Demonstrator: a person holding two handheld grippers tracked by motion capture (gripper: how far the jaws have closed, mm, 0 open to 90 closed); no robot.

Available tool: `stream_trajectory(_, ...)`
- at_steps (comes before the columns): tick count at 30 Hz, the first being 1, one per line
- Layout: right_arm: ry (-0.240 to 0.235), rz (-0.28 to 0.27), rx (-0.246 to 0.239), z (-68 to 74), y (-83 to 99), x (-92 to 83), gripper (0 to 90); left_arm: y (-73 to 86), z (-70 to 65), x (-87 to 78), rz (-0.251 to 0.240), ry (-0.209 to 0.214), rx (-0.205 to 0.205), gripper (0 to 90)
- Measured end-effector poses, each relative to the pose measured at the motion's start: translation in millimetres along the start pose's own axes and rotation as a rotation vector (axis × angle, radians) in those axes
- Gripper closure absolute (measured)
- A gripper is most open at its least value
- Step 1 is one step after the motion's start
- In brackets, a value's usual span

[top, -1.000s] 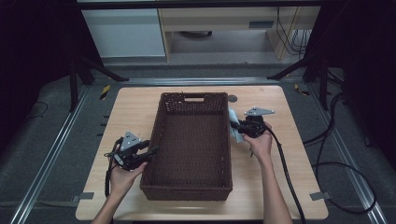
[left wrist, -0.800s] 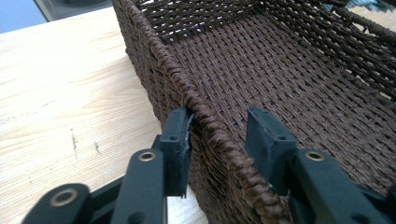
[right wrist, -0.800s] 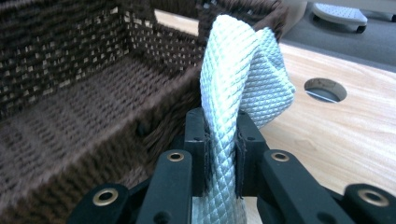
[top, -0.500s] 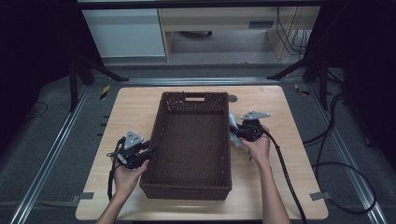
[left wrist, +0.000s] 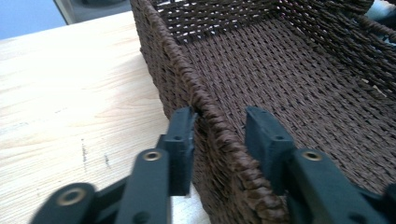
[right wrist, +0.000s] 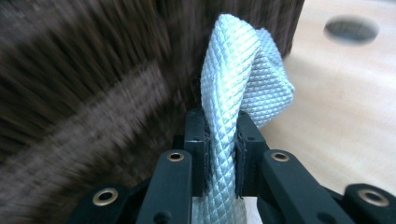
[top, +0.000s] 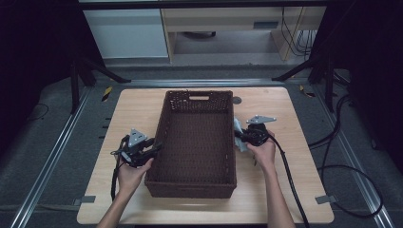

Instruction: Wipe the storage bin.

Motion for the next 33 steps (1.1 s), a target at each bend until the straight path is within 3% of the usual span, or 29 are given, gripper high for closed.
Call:
stream_trajectory(6, 0.002, -0.07, -0.042, 9.6, -22.8, -25.0, 79.2, -0.7, 0.8, -11.1, -0.028, 0.016, 0.009, 47.5)
stream_trajectory(10, 0.002, -0.075, -0.054, 13.6, -25.9, -30.2, 79.3, 1.2, -2.7, -21.3, -0.027, 0.028, 0.039, 49.3)
stream_trajectory(16, 0.006, -0.038, -0.035, 12.7, -11.7, -22.2, 79.3, 9.1, -8.0, -23.0, -0.004, 0.043, 0.055, 55.9)
stream_trajectory(21, 0.005, 0.011, -0.001, 10.4, 7.6, -8.6, 79.2, 13.3, -7.1, -21.3, -0.005, 0.057, 0.02, 59.2)
stream_trajectory(27, -0.003, 0.058, 0.01, 13.8, 23.5, 4.4, 79.2, 12.4, -10.1, -21.3, -0.001, 0.033, 0.002, 64.9)
stream_trajectory(33, -0.027, 0.036, 0.027, 15.1, 24.8, 1.6, 79.2, 9.8, -9.8, -17.6, -0.005, 0.016, -0.008, 67.1)
Point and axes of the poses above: each handheld gripper's, and its own axes: x roughly forward along the jaws, y roughly out of its underside, z roughly to its left, the point moved 1 cm from there along x, roughly forward along the jaws, and after that the axes turned 5 degrees about -y, right-handed, at the moved point
